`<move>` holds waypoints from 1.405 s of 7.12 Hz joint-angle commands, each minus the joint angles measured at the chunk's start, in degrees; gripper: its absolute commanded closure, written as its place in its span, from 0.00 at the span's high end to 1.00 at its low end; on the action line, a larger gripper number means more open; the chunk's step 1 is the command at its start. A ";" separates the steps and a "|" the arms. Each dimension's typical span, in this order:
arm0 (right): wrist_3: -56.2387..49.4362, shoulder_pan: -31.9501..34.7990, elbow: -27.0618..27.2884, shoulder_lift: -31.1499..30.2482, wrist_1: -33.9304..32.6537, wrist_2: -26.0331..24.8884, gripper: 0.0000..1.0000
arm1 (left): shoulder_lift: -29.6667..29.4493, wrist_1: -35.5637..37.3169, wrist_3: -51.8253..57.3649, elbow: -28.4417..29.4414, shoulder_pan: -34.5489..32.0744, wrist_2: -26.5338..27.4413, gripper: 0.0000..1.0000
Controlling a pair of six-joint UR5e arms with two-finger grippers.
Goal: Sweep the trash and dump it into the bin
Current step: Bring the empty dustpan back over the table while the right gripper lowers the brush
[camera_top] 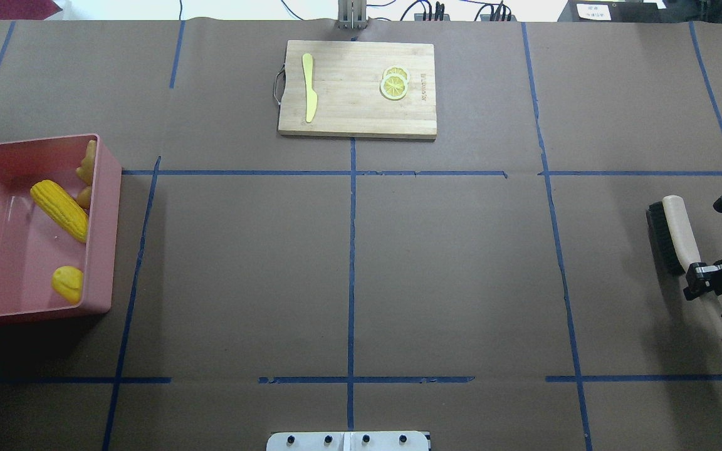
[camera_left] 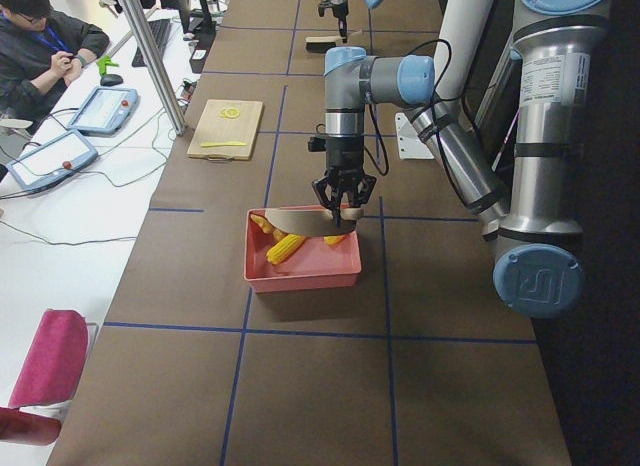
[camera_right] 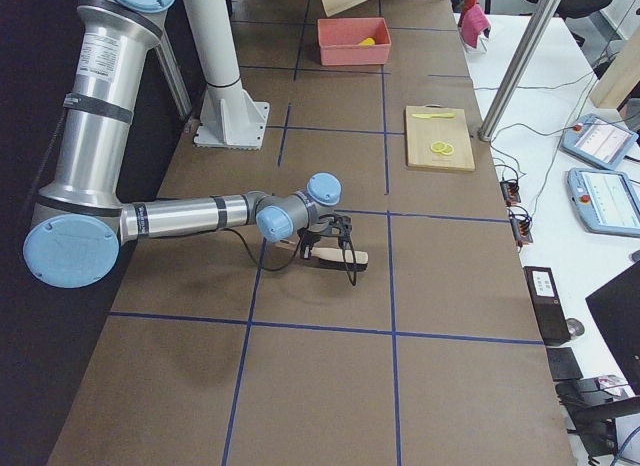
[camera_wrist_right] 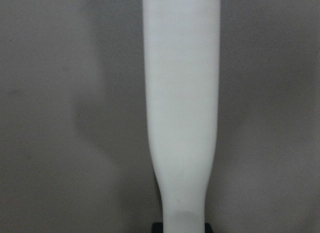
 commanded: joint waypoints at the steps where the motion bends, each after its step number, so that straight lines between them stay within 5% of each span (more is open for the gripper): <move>1: -0.02 -0.43 -0.29 -0.06 0.90 0.06 0.35 | -3.38 0.06 0.00 0.02 0.00 -5.26 0.00; 3: -0.11 -0.60 -0.29 0.03 1.07 0.06 0.66 | -6.21 0.06 0.00 -0.16 -0.18 -7.41 0.00; 5: -0.02 -0.52 0.32 0.20 1.25 0.58 0.83 | -11.19 -0.02 -1.92 0.10 -0.26 -18.93 0.00; 6: 0.07 -0.34 0.59 0.29 1.25 1.37 1.00 | -14.36 -0.20 -3.41 0.63 -0.18 -20.58 0.00; 8: -0.02 1.05 1.99 0.20 1.34 0.50 1.00 | -17.37 -3.52 -3.43 2.90 1.65 -24.34 0.00; 10: -0.54 7.53 2.61 0.64 2.30 0.23 1.00 | -17.47 -17.25 -5.87 9.91 9.03 -27.10 0.00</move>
